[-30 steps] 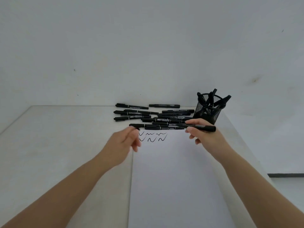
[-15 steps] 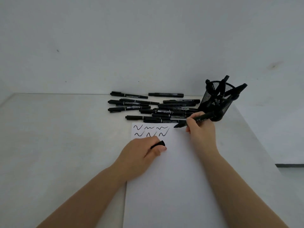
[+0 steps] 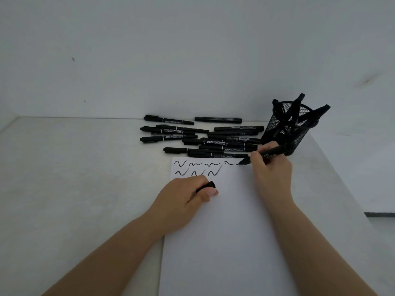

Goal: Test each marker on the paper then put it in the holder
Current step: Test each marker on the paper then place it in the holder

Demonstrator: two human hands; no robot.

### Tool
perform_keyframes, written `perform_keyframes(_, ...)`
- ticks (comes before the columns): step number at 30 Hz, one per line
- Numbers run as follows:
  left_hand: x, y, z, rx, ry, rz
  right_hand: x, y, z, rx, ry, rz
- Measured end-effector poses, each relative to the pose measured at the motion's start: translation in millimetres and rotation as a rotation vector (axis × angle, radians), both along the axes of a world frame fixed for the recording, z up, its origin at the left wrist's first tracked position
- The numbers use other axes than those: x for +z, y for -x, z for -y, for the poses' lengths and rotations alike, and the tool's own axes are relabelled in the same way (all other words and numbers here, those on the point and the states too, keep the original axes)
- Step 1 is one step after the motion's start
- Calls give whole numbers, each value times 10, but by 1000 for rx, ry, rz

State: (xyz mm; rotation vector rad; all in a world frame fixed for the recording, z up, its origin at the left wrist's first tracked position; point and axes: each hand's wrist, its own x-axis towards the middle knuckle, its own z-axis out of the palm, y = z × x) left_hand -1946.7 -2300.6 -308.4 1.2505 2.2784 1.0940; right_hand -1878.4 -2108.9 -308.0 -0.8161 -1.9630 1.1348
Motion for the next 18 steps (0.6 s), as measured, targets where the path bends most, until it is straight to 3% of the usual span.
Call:
perform_keyframes(3,2,5,-8,3,12,-25,55,-55,39,-2,-12,-141)
perform_keyframes(6,-9,7,-2,8,7,-21,101,-112,75,102,120,-227)
perform_keyframes(12,11,3,-2,4,-31,1,52,-116,207,314,695,-371)
perform_keyframes(18,-12,17,-3,2,-34,-5,24,-90,246,359,680,-307)
